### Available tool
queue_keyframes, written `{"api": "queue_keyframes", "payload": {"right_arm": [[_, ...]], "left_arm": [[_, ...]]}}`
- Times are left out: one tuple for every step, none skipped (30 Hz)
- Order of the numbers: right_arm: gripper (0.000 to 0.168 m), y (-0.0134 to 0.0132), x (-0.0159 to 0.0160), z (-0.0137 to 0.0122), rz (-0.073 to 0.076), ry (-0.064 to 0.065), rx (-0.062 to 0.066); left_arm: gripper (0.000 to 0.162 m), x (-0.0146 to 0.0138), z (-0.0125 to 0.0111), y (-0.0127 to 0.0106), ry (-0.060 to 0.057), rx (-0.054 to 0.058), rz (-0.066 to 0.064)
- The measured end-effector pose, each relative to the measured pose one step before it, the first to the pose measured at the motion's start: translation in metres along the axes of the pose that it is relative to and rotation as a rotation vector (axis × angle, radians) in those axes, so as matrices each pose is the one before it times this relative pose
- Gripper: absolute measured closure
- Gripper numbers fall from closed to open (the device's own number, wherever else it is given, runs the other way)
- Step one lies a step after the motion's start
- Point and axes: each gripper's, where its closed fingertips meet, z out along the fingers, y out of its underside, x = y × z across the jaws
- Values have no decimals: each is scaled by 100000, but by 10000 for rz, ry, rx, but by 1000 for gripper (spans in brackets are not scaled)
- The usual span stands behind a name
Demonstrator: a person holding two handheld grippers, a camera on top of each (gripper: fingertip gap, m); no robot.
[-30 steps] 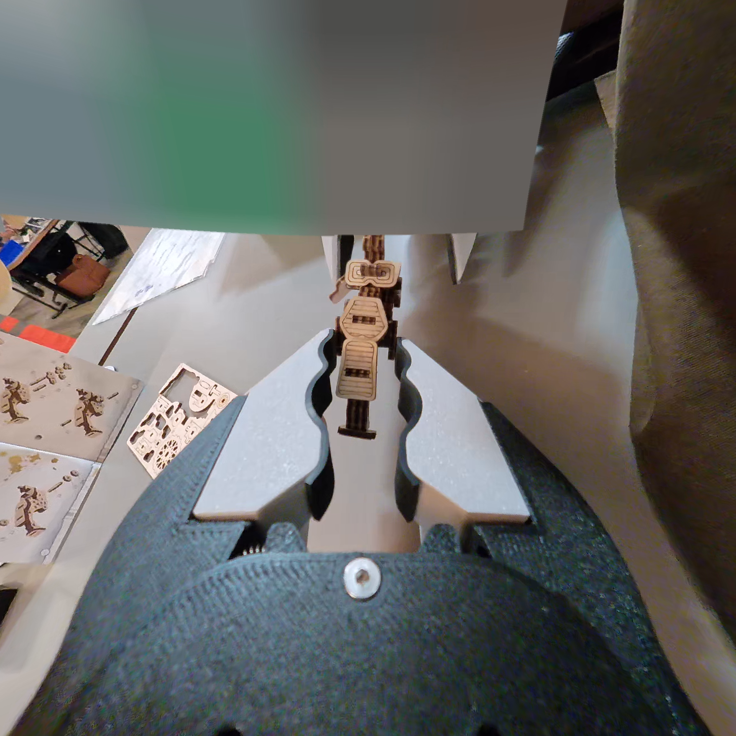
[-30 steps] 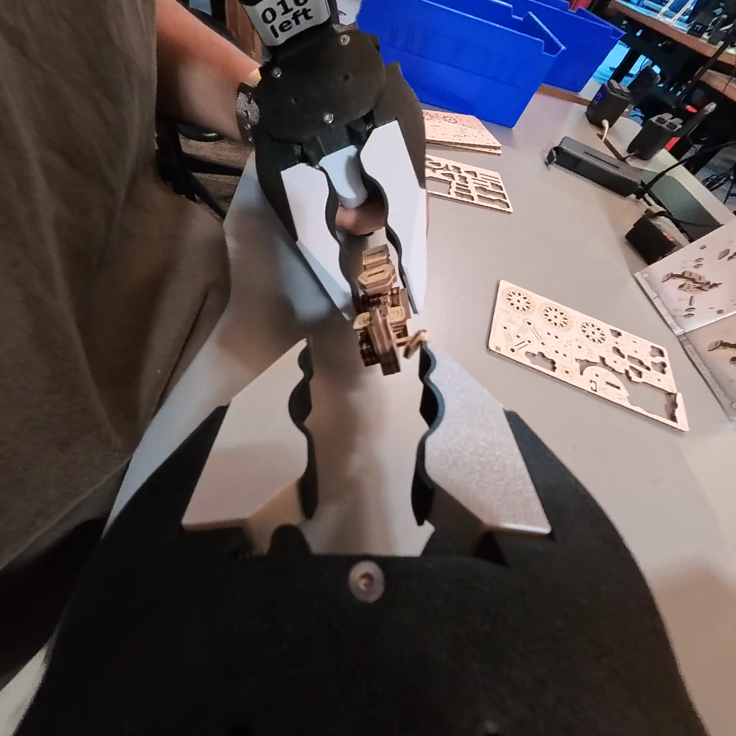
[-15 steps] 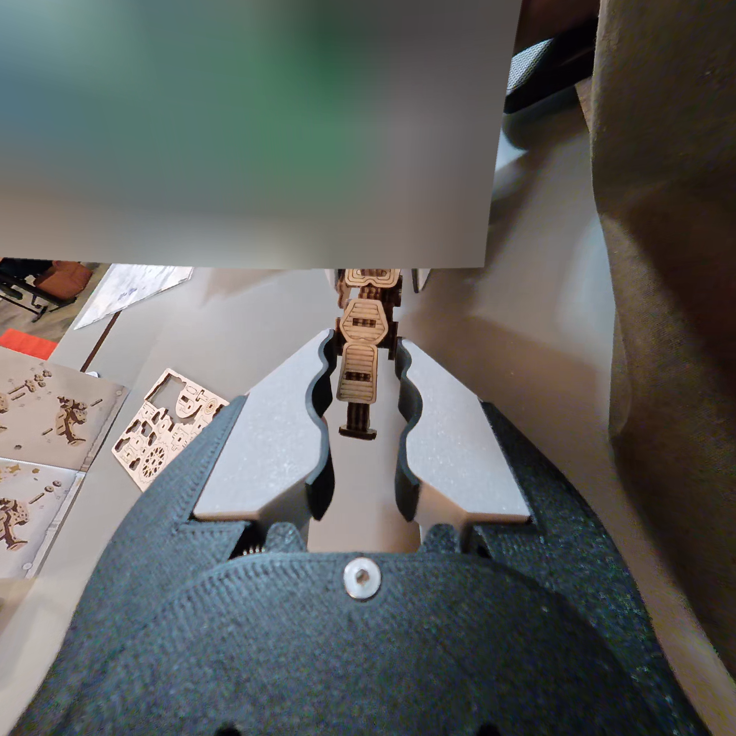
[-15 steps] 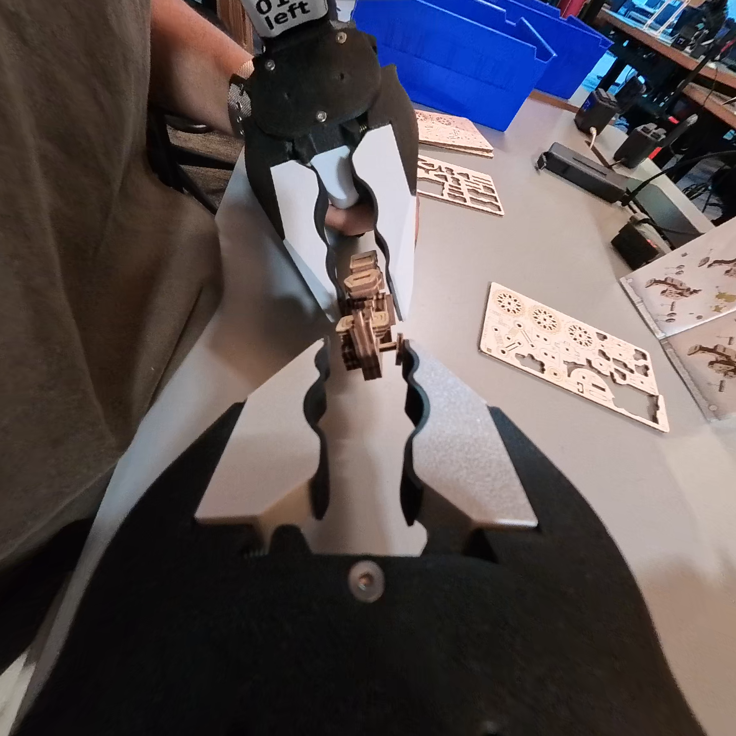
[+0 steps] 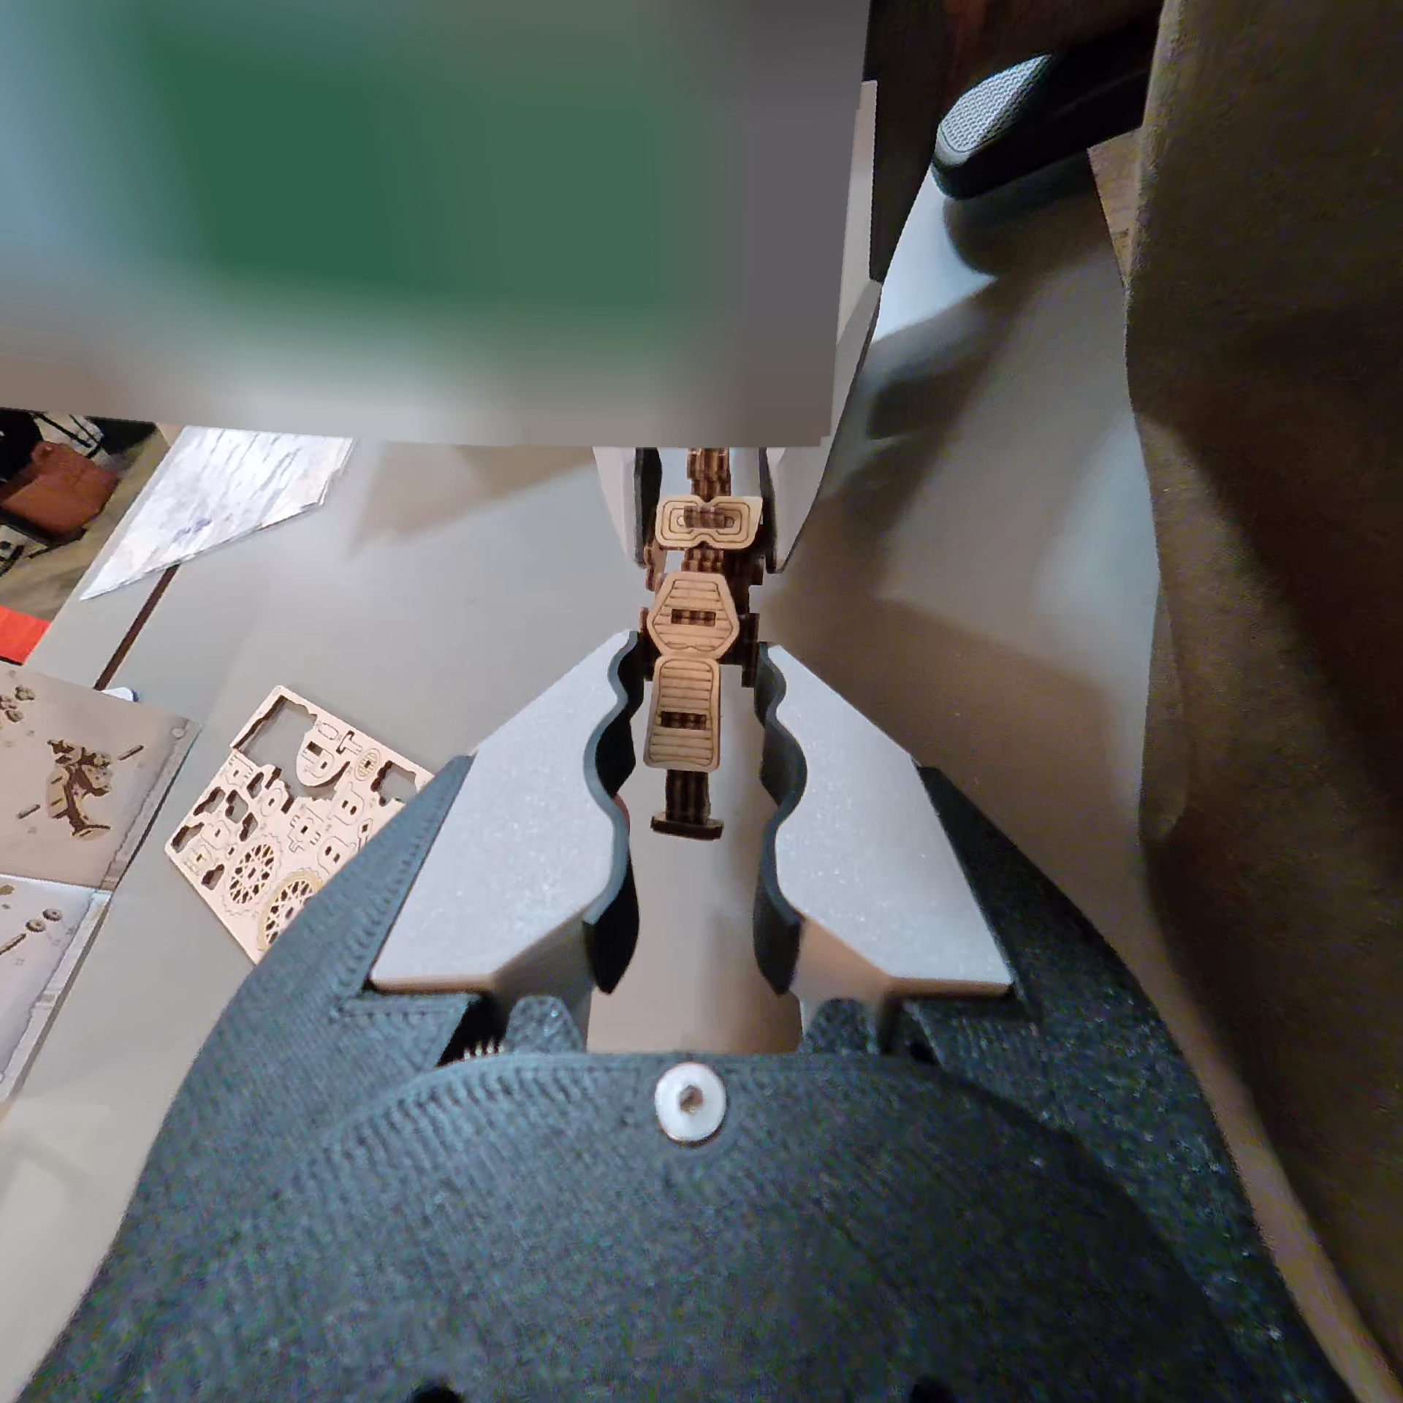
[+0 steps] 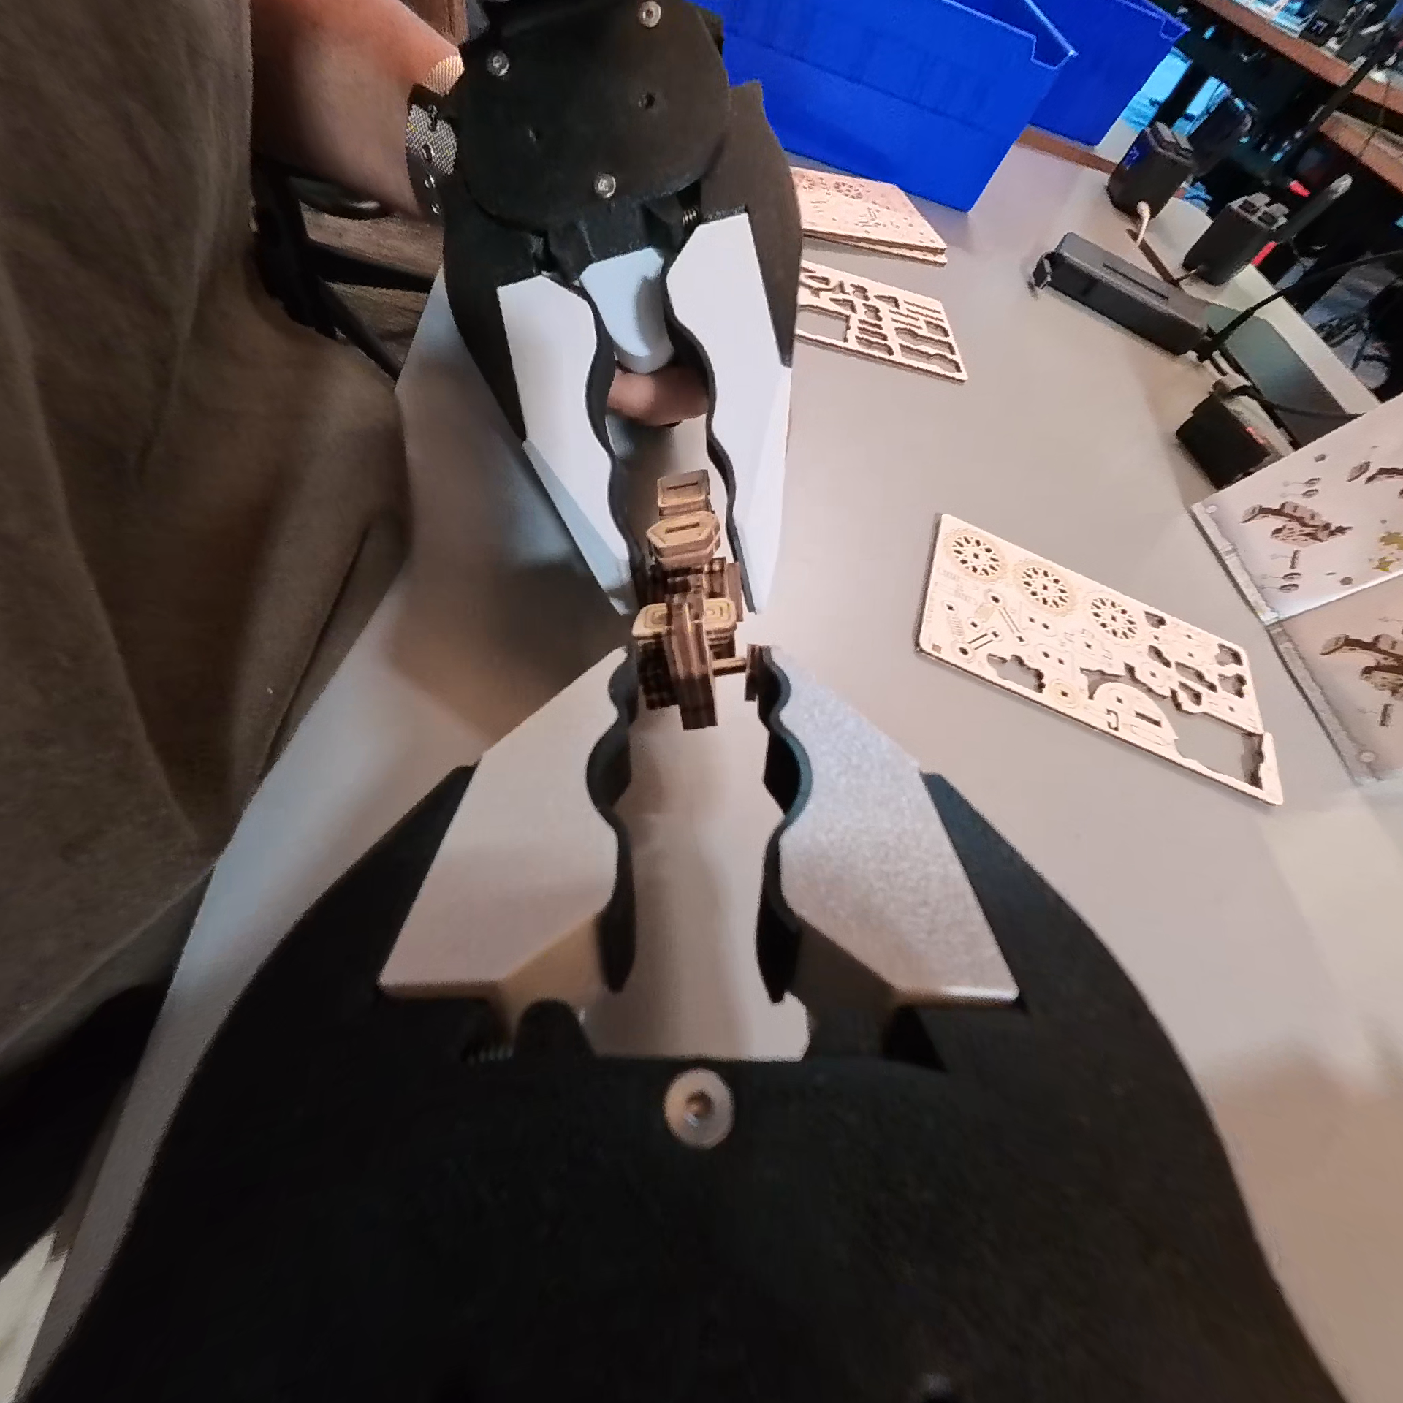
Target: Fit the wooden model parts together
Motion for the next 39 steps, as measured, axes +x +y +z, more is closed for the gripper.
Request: {"api": "queue_keyframes", "payload": {"right_arm": [[139,38,-31,6,100,-46,9],[139,61,-35,9,114,-65,4],[139,55,-50,9,112,-67,3],[139,50,-26,11,105,-55,7],[139,39,-24,6,90,-43,2],[139,21,-5,19,72,-29,-2],[139,-4,-18,17,45,-18,3],[139,-20,-13,29,7,0,4],[139,-37,-7,27,-23,20,12],[140,-79,-13,16,-39,23,32],[140,-43,-25,15,-42,15,19],[140,-12,-32,24,-17,-3,3],[140,5,-49,6,18,-25,3],[140,42,-55,10,24,-39,-10],[140,74,-53,13,11,-35,-32],[140,96,-66,24,-1,-35,-42],[140,68,-67,20,3,-36,-34],[140,68,-49,11,28,-37,-23],[140,49,-39,-7,50,-39,-13],[140,40,-26,7,48,-34,-11],[140,25,-12,-4,38,-21,-15],[140,42,-10,1,47,-20,-22],[140,58,-25,2,58,-34,-25],[140,37,-27,-6,47,-33,-25],[140,19,-5,-34,34,-22,-17],[140,-12,4,-41,32,-21,-3],[140,-16,-5,-30,39,-24,6],[140,-5,4,-18,35,-18,10],[140,4,-16,-7,14,-18,3],[140,28,-18,0,-25,-8,-9],[141,22,-38,2,-63,0,-22],[141,40,-60,-6,-100,-1,-31],[142,13,-86,-20,-109,-14,-23],[142,40,-66,0,-56,-25,-28],[142,21,-18,3,1,-21,-20],[142,1,27,1,61,-18,2],[142,-37,58,7,135,-21,26],[142,-85,129,4,168,4,69],[142,-162,182,-31,123,59,118]], "left_arm": [[134,20,32,24,13,-26,-12],[135,58,20,31,34,-33,-7],[135,55,28,29,36,-33,-3],[135,47,36,29,19,-32,-9],[135,29,22,25,29,-33,-34],[135,26,17,23,45,-28,-74],[135,25,-16,13,63,-16,-103],[135,25,-26,12,92,-17,-143],[135,29,-25,14,106,-18,-185],[135,3,-40,23,96,-19,-186],[135,49,-29,29,106,-19,-164],[135,31,-41,-6,82,5,-125],[135,44,-16,2,57,-3,-60],[135,68,17,36,44,-30,-29],[135,64,26,38,30,-38,2],[135,72,30,53,22,-44,26],[135,72,48,48,21,-41,34],[135,56,28,28,14,-29,35],[135,37,32,37,2,-27,30],[135,35,24,21,0,-19,31],[135,25,14,10,-10,-14,26],[135,13,25,19,-14,-15,21],[135,27,19,30,-1,-23,26],[135,44,31,18,8,-20,27],[135,12,24,-24,-9,-1,3],[135,15,15,-29,-8,11,-1],[135,3,-2,-45,-2,23,-10],[135,5,1,-27,9,11,-28],[135,5,3,-12,16,6,-10],[135,33,0,6,12,-2,12],[135,36,12,13,6,-11,19],[135,66,19,-7,22,-8,10],[135,20,23,-14,-12,-3,8],[135,65,8,-10,22,-1,22],[135,45,18,13,14,-14,16],[135,-7,10,-1,-18,0,4],[135,-47,-24,-15,-26,14,-19],[135,-103,-37,-31,-34,29,-58],[135,-197,-57,-60,-72,56,-95]]}}
